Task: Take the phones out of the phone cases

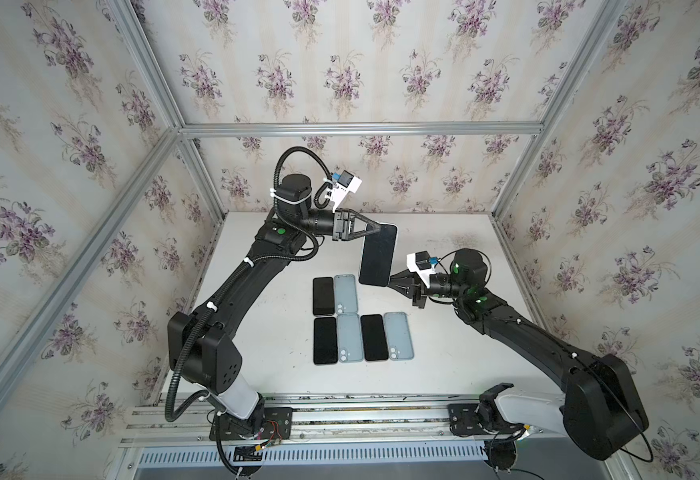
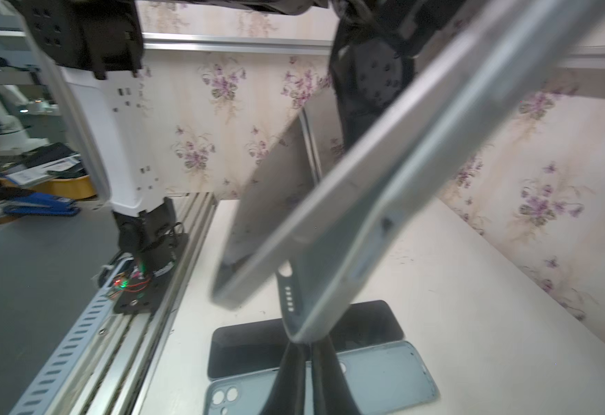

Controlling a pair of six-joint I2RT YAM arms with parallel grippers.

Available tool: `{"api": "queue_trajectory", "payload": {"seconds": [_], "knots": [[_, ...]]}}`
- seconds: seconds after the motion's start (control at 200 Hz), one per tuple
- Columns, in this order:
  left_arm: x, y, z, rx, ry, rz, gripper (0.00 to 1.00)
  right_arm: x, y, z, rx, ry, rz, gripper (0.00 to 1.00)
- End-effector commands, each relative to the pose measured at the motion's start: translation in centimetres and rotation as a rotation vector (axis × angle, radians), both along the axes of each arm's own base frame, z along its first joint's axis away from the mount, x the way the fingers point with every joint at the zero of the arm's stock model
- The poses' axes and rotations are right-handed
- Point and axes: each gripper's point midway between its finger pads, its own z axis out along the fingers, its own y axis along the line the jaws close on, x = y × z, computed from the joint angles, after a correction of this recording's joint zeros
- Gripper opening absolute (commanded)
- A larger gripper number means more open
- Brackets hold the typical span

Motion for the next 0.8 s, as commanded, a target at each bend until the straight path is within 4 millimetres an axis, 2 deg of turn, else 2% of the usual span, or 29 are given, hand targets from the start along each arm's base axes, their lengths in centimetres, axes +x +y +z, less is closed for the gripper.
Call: {"api": "queue_trajectory", "payload": {"seconds": [0.0, 0.03, 0.105, 0.16, 0.265, 0.345, 0.415, 0.48, 0.6, 0.795], "knots": [[-1.9, 0.1, 0.8, -0.004, 0.048, -0.077, 0.0, 1.5, -1.2, 3.8, 0.118, -0.139, -0.154, 0.16], [-2.1, 0.2, 1.1, -0.007, 0.047, -0.079, 0.0, 1.6, -1.4, 3.5, 0.119, -0.128, -0.174, 0.2], [-2.2, 0.4, 1.5, -0.01, 0.045, -0.068, 0.0, 2.0, -2.3, 3.2, 0.137, -0.092, -0.248, 0.24], [-1.9, 0.7, 1.9, -0.013, 0.045, -0.039, 0.0, 2.0, -3.1, 2.9, 0.169, -0.046, -0.3, 0.34], [-0.5, 1.7, 3.2, -0.038, 0.081, 0.067, 0.0, 0.5, -3.9, 2.9, 0.236, 0.059, -0.305, 0.43], [1.0, 2.9, 5.2, -0.139, 0.158, 0.155, 0.0, 0.4, -4.8, 3.6, 0.326, 0.243, -0.343, 0.49], [2.1, 3.6, 6.1, -0.221, 0.234, 0.198, 0.0, 0.4, -5.0, 4.4, 0.376, 0.433, -0.355, 0.49], [2.7, 3.8, 6.1, -0.252, 0.276, 0.224, 0.0, -0.1, -4.5, 5.3, 0.413, 0.559, -0.311, 0.49], [3.2, 3.9, 5.6, -0.272, 0.32, 0.258, 0.0, -2.1, -3.1, 7.3, 0.481, 0.584, -0.181, 0.51], [3.2, 3.8, 4.8, -0.283, 0.346, 0.264, 0.0, -3.6, -1.0, 7.8, 0.467, 0.586, -0.114, 0.52]]}}
